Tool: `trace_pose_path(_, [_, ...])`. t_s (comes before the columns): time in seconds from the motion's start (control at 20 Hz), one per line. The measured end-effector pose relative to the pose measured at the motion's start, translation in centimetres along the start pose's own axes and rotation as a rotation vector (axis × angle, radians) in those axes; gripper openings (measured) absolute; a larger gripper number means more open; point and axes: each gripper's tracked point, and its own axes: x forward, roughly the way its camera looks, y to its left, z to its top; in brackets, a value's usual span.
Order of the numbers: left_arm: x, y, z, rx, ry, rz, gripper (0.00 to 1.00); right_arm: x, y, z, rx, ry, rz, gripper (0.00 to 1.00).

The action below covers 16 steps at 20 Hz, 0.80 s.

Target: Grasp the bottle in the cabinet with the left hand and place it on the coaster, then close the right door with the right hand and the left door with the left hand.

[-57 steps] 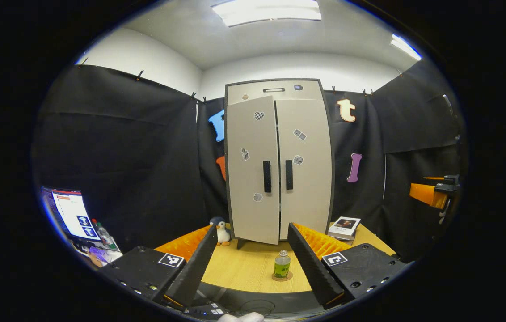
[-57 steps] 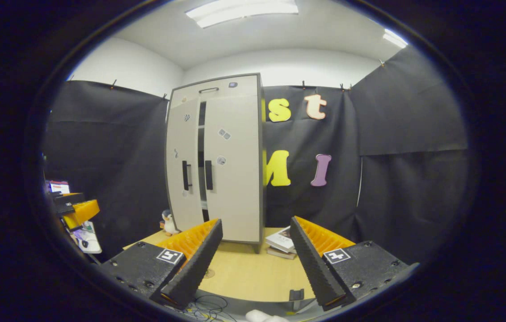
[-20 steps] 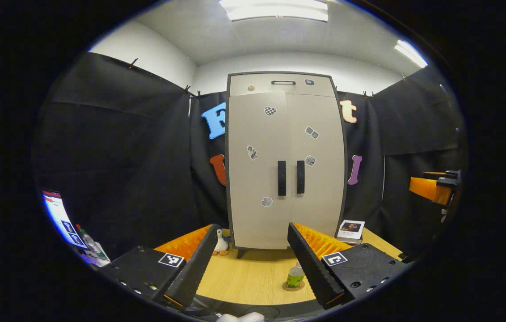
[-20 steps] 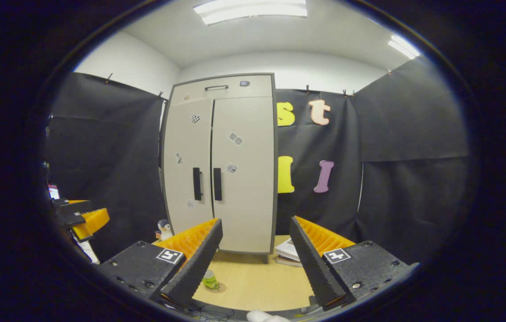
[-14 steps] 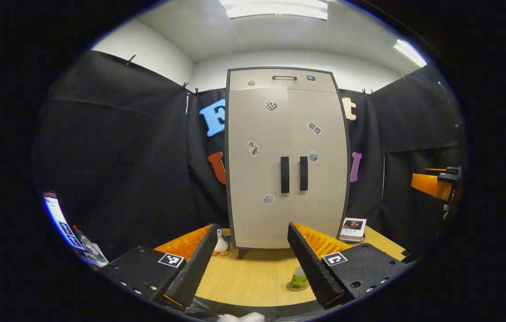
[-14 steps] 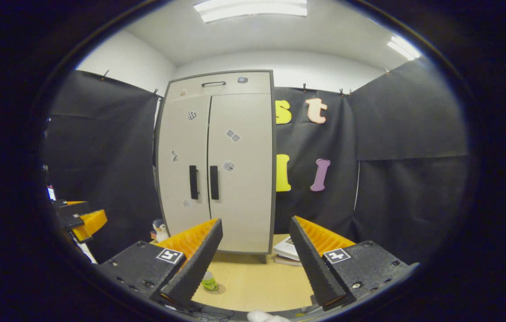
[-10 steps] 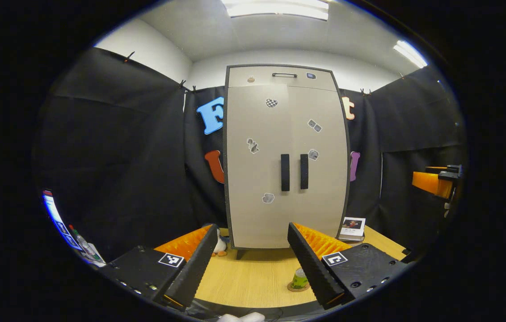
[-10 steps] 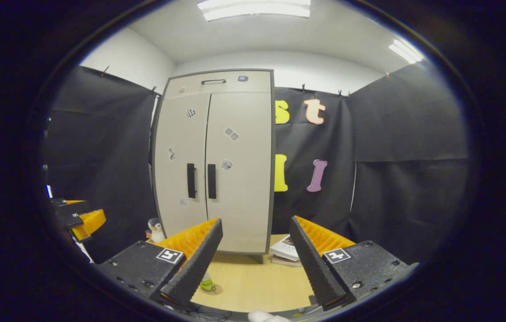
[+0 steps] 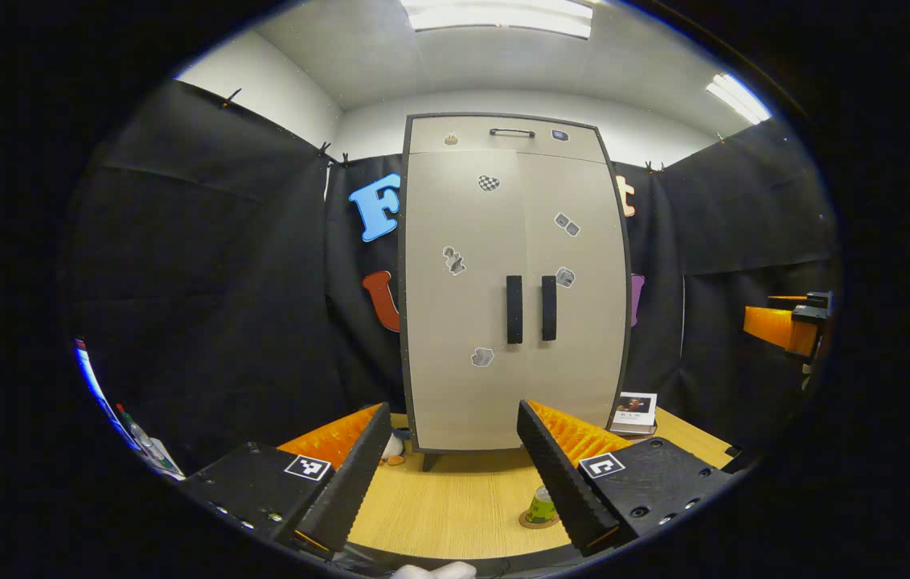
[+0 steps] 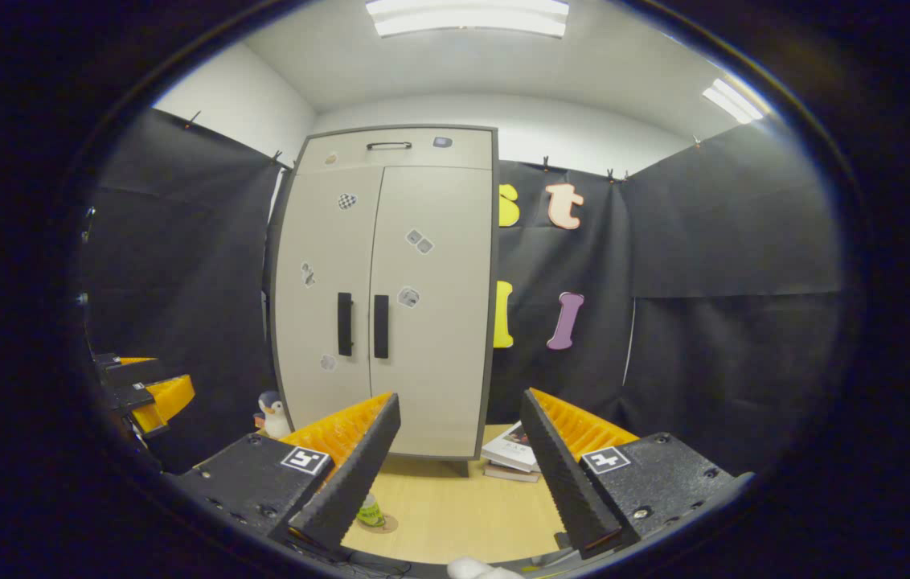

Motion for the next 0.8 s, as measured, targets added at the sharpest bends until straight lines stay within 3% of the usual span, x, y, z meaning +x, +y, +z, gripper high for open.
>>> trace_pose_path(0.45, [-0.1, -1.4, -0.1, 0.02, 0.014, 0.029, 0.96, 1.7, -0.1, -0.5, 0.01, 0.032, 0.05, 0.99])
trace_pose_path(0.8, [0.3, -1.9, 0.9, 0.03, 0.004, 0.11, 0.96, 3.4, -1.5, -1.1, 0.027, 0.07, 0.111, 0.99])
